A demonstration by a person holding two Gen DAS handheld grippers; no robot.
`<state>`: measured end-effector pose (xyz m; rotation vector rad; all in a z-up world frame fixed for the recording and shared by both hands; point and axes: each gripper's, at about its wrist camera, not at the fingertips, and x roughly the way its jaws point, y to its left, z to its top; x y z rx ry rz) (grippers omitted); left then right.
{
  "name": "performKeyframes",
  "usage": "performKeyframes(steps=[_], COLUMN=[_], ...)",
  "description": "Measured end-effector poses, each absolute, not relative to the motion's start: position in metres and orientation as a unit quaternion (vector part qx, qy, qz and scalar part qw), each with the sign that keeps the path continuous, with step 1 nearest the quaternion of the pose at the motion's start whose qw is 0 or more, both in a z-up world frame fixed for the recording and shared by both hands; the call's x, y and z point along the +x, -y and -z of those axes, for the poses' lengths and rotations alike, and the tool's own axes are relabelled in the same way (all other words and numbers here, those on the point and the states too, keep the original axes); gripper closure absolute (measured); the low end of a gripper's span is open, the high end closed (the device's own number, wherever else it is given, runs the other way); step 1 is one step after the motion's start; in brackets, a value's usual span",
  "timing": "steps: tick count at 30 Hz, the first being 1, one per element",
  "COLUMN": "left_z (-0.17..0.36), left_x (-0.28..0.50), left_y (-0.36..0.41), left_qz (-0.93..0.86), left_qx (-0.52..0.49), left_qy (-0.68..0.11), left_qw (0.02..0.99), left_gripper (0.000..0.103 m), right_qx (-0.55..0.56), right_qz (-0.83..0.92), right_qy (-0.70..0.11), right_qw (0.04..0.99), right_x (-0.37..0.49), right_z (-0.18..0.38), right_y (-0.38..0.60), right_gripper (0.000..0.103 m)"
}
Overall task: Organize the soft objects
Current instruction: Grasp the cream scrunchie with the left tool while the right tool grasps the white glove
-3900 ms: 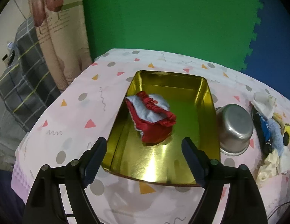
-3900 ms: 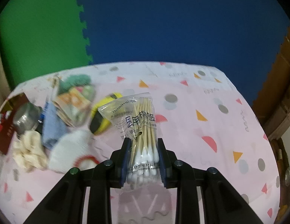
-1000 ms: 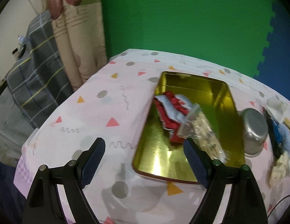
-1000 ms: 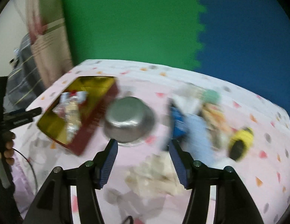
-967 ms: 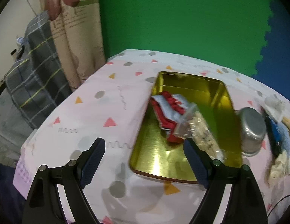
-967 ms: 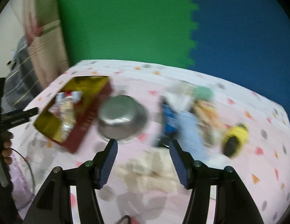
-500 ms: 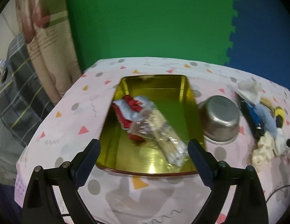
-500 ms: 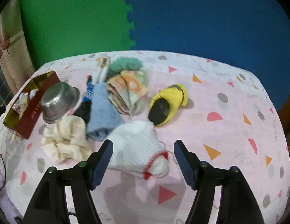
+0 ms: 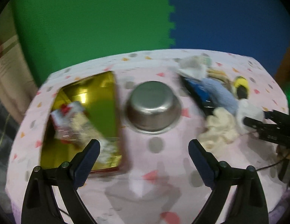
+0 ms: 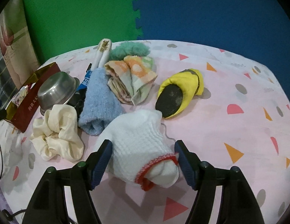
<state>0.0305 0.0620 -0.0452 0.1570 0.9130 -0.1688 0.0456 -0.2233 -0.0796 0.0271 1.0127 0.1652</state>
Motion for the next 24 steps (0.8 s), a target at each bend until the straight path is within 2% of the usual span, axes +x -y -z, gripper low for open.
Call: performKeyframes(steps=[16,18,24], left_z=[0.086,0.089,0.096], left_x=[0.051,0.053,0.056], left_y=[0.019,0.021,0.022], left_qz=[0.169,0.171,0.172], left_qx=[0.107,0.104,0.097], left_qy=[-0.473,-0.476,-0.486], left_qw=[0.858,0.856,0.851], left_gripper=[0.009,0.009,0.009], right_qx=[0.005,0.008,-0.005], right_qz=[-0.087,-0.096,-0.088], right_qy=[-0.474,-0.471,-0.462], right_qw=[0.876,0.877,0.882], right_x=[0.042,0.041,0.038], right_z=[0.080,0.079,0.073], right_y=[0.223,0.222,0.220], right_gripper=[0.032,0.047,0.061])
